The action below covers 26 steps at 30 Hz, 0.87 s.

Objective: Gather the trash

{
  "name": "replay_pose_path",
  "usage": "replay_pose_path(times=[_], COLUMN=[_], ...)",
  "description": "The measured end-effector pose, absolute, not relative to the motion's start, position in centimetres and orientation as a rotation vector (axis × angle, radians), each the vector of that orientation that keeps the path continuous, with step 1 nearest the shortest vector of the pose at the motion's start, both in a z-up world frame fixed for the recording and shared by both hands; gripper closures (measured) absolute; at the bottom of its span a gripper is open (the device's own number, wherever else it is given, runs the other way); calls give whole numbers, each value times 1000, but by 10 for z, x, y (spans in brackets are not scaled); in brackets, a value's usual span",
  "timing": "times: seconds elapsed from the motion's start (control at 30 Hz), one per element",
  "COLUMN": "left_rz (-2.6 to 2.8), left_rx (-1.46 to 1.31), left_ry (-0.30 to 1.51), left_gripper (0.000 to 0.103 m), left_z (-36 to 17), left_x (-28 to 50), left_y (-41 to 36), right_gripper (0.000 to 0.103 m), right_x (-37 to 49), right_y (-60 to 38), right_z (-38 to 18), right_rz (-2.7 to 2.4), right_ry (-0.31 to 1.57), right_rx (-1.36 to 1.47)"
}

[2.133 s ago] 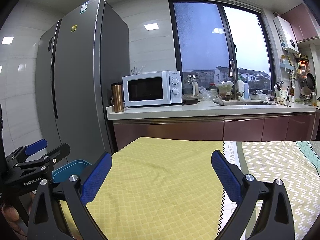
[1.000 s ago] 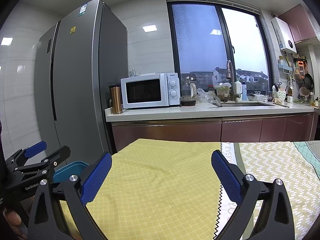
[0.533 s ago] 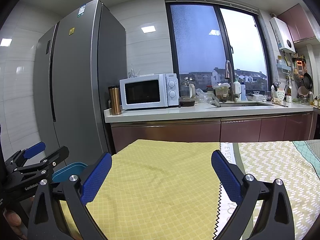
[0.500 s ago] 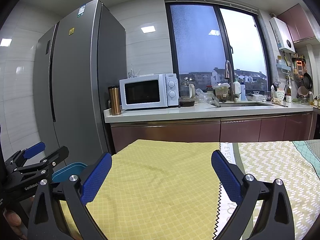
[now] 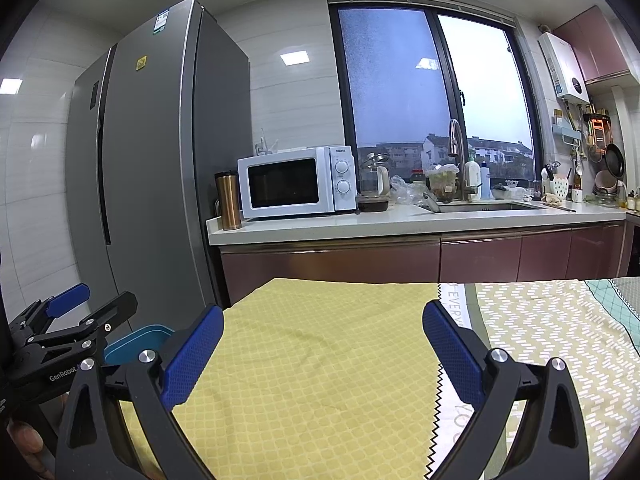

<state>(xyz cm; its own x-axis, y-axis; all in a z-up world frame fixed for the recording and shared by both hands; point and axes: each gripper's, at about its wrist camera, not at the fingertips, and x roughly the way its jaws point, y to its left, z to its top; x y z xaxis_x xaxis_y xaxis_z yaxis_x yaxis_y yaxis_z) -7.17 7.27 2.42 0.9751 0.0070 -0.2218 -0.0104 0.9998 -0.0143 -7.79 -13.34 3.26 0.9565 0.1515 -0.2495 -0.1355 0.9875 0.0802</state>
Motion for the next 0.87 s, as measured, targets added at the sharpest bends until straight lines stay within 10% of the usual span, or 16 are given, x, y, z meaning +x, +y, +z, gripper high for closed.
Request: replay_pose_path(times=[0.57,0.87], left_rz=[-19,-111], left_rx=[30,-4], left_ry=[237,539], left_gripper=[6,6], left_z=[21,-4], left_x=[-61,39], left_y=[66,61], right_gripper=[7,7], right_x=[-72,-39], right_y=[-137,-178], right_z=[29,15], right_rz=[131,47], right_ry=[278,442], right_rx=[73,73])
